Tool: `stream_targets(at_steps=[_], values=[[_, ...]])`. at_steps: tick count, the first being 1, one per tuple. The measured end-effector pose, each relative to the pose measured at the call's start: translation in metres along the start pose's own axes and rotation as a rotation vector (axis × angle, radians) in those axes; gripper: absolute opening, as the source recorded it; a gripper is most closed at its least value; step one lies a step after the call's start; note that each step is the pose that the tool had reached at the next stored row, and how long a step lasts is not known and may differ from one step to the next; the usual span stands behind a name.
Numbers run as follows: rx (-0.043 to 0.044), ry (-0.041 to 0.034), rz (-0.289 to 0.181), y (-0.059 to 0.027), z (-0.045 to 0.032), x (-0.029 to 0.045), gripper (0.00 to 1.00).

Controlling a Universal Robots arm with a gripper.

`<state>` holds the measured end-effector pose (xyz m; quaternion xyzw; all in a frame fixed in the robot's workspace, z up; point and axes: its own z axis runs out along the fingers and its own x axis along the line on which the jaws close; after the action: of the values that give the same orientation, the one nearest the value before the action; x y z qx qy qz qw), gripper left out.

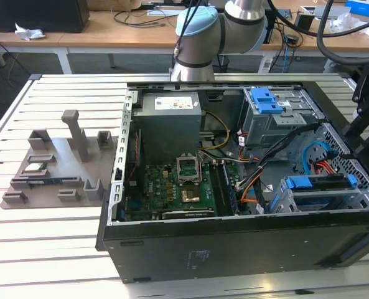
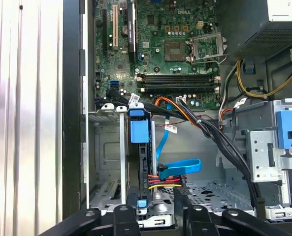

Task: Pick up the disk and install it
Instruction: 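Insert the second disk wire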

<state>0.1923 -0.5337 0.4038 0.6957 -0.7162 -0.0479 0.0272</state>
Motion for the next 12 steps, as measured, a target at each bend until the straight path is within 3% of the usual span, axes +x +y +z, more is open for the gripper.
stream_targets(at_steps=[6,12], values=[[-0.0002,-0.0089,-0.001,0.0035,0.0083,0.0004,0.42],[-0.0003,-0.0094,-0.001,0.0124,0.0220,0.0010,0.42]])
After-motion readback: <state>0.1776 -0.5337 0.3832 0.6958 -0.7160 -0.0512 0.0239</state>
